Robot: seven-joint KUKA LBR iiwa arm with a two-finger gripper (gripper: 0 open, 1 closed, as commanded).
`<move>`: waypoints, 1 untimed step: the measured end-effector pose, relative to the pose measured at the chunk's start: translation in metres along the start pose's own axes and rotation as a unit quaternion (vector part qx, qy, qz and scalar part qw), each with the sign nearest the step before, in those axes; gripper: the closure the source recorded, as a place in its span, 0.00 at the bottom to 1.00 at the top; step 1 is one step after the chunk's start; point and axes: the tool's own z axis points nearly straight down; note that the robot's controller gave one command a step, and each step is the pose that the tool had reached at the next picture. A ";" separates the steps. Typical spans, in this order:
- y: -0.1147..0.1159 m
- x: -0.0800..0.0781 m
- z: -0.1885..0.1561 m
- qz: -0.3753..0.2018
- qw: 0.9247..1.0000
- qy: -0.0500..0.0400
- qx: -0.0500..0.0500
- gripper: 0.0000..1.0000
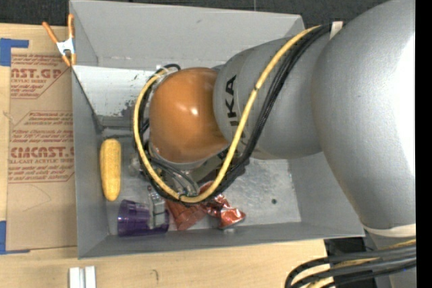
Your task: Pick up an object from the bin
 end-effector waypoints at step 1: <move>-0.038 -0.006 -0.014 -0.075 0.997 0.003 0.002 0.00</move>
Offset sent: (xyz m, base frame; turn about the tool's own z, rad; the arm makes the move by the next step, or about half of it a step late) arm -0.0026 -0.0630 0.0061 -0.0431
